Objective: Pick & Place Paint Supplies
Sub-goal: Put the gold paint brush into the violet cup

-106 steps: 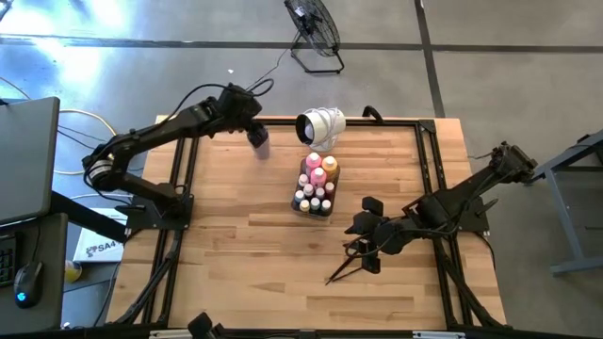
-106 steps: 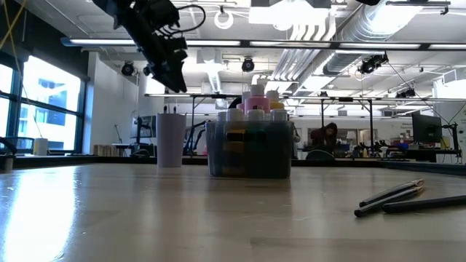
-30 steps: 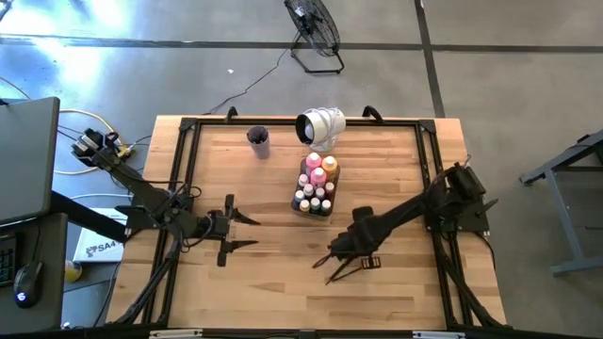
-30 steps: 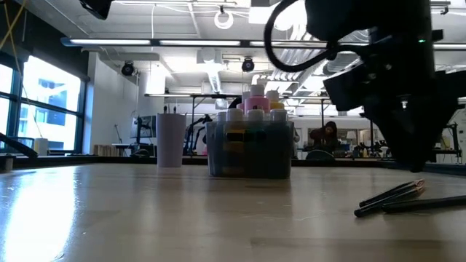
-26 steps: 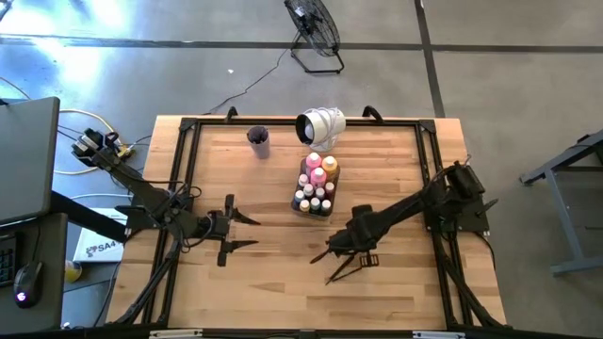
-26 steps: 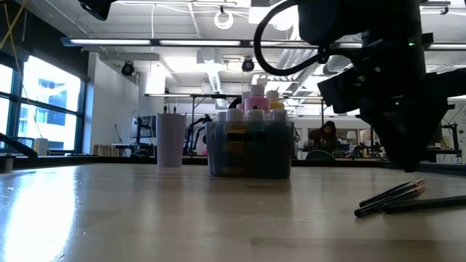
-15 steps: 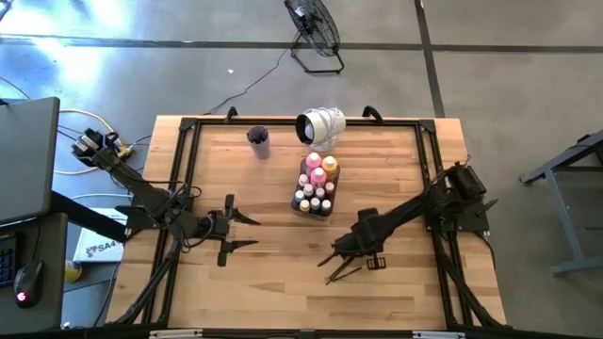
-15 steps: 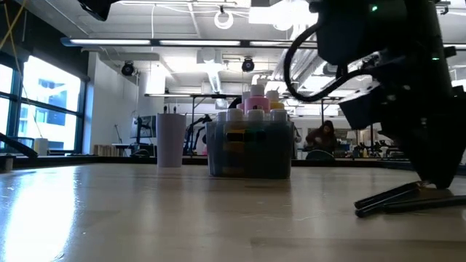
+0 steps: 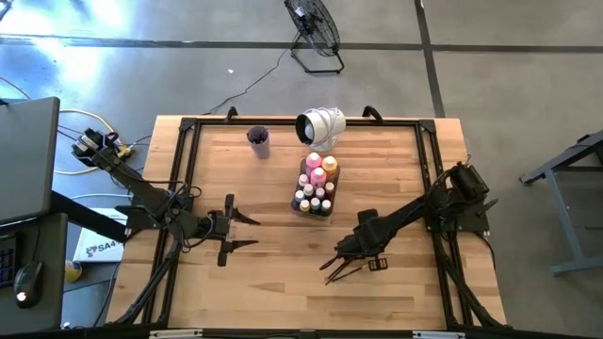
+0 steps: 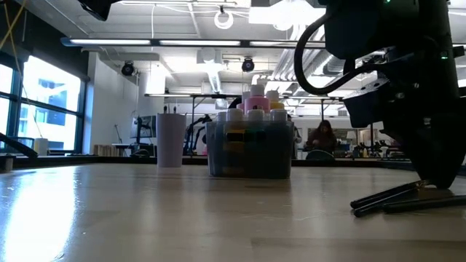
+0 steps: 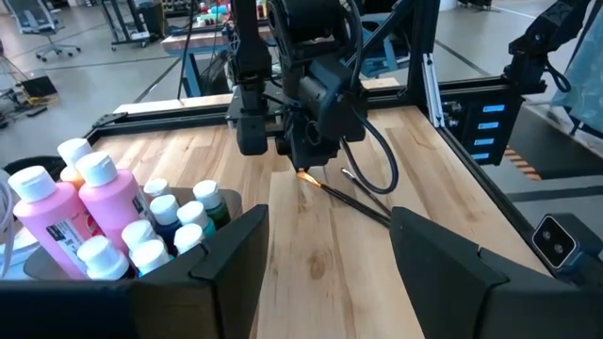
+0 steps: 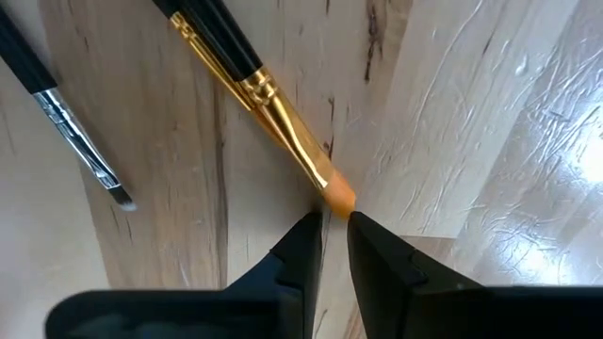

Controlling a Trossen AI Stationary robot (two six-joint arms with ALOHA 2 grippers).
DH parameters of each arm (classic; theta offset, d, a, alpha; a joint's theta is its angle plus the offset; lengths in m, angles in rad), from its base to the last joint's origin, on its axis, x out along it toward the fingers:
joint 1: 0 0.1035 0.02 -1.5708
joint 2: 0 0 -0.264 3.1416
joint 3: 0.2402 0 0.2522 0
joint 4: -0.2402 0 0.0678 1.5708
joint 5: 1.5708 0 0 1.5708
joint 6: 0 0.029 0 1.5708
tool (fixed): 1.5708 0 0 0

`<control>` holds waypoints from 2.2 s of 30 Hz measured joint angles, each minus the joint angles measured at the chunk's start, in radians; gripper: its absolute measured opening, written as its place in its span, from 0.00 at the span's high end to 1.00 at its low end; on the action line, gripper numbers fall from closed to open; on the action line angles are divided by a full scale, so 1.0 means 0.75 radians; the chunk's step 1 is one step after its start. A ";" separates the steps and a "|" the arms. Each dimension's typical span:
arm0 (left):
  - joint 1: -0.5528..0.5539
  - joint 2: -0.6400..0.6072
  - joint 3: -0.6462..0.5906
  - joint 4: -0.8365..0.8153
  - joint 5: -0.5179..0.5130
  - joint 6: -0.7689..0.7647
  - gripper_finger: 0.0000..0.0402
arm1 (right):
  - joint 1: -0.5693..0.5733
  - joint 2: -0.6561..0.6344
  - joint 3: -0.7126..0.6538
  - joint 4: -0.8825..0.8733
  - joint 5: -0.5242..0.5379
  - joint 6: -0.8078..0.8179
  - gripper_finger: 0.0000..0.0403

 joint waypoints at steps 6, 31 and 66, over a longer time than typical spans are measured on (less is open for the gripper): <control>0.000 0.000 0.000 0.001 0.000 0.001 0.46 | 0.000 0.001 -0.001 0.008 0.002 0.000 0.87; 0.000 0.000 0.000 0.001 -0.001 -0.002 0.46 | -0.001 0.009 0.059 -0.037 0.108 0.037 0.87; 0.001 -0.001 -0.001 0.005 -0.001 -0.003 0.46 | -0.005 -0.176 0.033 0.168 0.034 0.003 0.87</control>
